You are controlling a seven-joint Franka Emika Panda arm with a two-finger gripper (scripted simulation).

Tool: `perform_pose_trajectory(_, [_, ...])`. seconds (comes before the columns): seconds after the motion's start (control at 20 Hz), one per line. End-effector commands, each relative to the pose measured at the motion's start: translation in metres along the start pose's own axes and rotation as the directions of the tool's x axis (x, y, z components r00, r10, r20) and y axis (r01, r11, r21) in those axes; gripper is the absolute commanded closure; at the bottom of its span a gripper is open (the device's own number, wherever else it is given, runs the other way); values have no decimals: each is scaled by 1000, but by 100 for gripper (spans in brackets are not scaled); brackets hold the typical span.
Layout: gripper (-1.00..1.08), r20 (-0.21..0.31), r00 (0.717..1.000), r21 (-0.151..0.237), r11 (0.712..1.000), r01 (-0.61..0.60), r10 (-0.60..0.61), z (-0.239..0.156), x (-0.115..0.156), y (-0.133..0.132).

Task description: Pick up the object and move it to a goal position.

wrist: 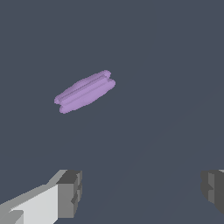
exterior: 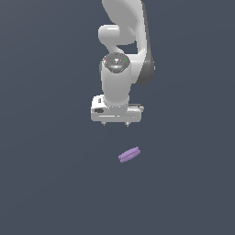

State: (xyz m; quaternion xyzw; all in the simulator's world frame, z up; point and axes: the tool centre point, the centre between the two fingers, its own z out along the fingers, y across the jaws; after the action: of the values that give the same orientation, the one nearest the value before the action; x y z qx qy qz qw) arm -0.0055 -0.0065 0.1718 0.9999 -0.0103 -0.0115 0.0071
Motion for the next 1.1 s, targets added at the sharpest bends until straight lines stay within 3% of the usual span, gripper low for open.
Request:
perform_pose_trajectory(0.0, [-92,0,1000,0,1000,0,0,0,0,0])
perform_pose_trajectory(0.6, [-92,-26,999,-12,999,31,-32,-4,9,-14])
perform_pose_trajectory(1.05, [-92,-25,999,-7,1000,-22,22,0,13,-16])
